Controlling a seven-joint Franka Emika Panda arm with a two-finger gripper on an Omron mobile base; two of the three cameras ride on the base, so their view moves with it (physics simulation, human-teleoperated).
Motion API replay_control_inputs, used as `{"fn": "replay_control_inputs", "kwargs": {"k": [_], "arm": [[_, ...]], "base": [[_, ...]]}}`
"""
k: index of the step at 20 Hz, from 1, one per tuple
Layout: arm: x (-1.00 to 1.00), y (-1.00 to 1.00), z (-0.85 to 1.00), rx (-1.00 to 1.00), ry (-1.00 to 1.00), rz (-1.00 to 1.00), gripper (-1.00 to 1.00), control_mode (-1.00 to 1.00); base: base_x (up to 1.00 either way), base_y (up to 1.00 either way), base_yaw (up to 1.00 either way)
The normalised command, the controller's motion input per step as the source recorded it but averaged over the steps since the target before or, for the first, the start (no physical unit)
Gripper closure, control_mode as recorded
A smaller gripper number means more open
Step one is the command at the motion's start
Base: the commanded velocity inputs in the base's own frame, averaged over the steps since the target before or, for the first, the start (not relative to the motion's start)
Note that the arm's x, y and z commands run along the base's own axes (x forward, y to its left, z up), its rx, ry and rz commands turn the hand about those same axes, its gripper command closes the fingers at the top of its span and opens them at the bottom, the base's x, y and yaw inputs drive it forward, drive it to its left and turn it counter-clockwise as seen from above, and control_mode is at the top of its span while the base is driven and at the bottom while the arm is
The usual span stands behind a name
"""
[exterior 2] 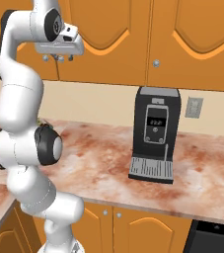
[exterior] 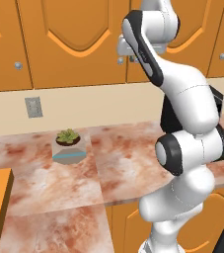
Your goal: Open the cabinet and move the ladle to the pot. Then close the cabinet.
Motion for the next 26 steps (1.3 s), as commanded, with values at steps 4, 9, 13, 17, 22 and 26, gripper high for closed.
{"fn": "replay_control_inputs", "kwargs": {"k": [4,9,13,17,22,26], "arm": [[0.0,0.0,-0.78,0.0,-0.28,0.03,1.0,-1.0],[-0.1,-0.01,-0.89,0.01,-0.29,0.05,1.0,-1.0],[-0.58,-0.44,-0.36,0.05,-0.2,0.05,1.0,-1.0],[-0.76,-0.8,0.0,0.03,-0.1,0.03,1.0,-1.0],[-0.81,-0.99,0.0,0.0,-0.03,0.0,1.0,-1.0],[-0.85,-1.0,0.0,0.0,0.0,0.0,1.0,-1.0]], "base": [[0.0,0.0,0.0],[0.0,0.0,0.0],[0.0,0.0,0.0],[0.0,0.0,0.0],[0.0,0.0,0.0],[0.0,0.0,0.0]]}}
